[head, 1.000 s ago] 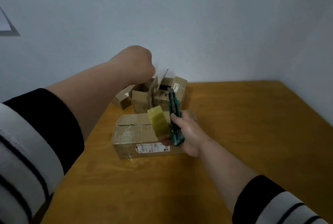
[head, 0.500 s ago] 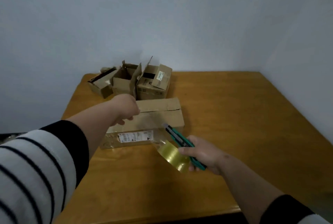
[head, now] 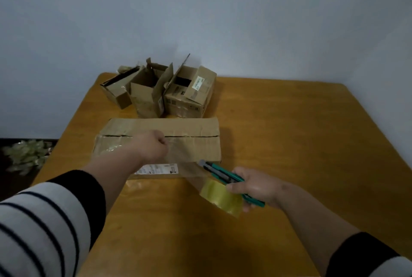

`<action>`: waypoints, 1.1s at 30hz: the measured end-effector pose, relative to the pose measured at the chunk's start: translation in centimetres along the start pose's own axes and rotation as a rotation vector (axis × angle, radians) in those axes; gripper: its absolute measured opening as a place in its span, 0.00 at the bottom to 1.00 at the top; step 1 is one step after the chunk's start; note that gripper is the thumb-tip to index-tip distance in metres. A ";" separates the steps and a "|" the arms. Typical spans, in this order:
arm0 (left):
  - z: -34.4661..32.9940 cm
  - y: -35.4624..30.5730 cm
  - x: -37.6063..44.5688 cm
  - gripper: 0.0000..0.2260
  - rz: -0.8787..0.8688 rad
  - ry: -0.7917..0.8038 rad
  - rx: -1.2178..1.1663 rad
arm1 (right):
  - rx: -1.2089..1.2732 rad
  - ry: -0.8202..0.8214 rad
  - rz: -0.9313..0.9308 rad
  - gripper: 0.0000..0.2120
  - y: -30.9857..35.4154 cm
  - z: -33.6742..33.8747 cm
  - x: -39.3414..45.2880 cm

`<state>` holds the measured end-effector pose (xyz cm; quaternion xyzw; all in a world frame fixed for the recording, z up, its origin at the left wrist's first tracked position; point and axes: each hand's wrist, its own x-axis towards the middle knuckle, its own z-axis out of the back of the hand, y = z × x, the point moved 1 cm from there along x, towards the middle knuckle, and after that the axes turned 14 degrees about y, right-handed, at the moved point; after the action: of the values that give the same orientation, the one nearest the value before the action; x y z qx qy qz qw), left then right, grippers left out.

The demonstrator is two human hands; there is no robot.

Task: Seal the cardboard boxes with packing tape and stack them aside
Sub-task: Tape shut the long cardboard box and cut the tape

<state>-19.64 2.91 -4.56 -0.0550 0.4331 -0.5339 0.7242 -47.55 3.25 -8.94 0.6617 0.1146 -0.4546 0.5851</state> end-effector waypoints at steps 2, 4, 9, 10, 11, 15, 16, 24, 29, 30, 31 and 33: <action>-0.8 -1.1 1.0 0.04 -0.024 0.035 -0.008 | -0.004 0.007 -0.015 0.12 -0.7 1.7 -0.5; -1.4 -1.8 2.0 0.05 -0.043 0.044 -0.021 | 0.035 -0.010 -0.003 0.17 -1.0 3.6 -1.2; -2.1 -3.0 3.9 0.06 -0.077 0.030 -0.115 | 0.063 0.014 0.045 0.24 -0.3 7.5 -2.9; -2.1 -3.3 4.2 0.06 -0.081 0.029 -0.118 | 0.053 0.024 0.041 0.24 0.0 7.9 -3.1; -2.0 -3.6 4.4 0.06 -0.084 0.030 -0.118 | 0.045 0.033 0.036 0.25 0.3 8.1 -3.1; -1.0 -4.4 5.8 0.05 -0.058 0.063 -0.086 | 0.060 0.058 0.062 0.23 0.6 7.3 -3.0; -0.6 -4.5 6.2 0.05 -0.048 0.095 -0.085 | 0.066 0.054 0.073 0.23 0.5 6.9 -2.9; 1.6 -5.0 9.5 0.04 -0.066 0.272 -0.005 | 0.133 -0.076 0.045 0.23 1.5 4.9 -2.6; 1.9 -5.5 11.2 0.03 -0.108 0.267 0.062 | 0.314 -0.084 0.076 0.22 2.9 3.4 -2.5; 1.9 -5.6 11.5 0.03 -0.112 0.278 0.074 | 0.375 -0.082 0.078 0.22 3.1 2.8 -2.5; 1.9 -5.7 11.8 0.03 -0.114 0.293 0.082 | 0.446 -0.091 0.083 0.22 3.3 2.2 -2.4; 2.0 -5.8 12.5 0.04 -0.122 0.320 0.088 | 0.600 -0.135 0.104 0.25 3.6 1.3 -2.1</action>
<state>-21.79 -10.55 -7.26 0.0362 0.5148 -0.5971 0.6141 -46.89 1.92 -4.86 0.7780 -0.0980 -0.4805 0.3927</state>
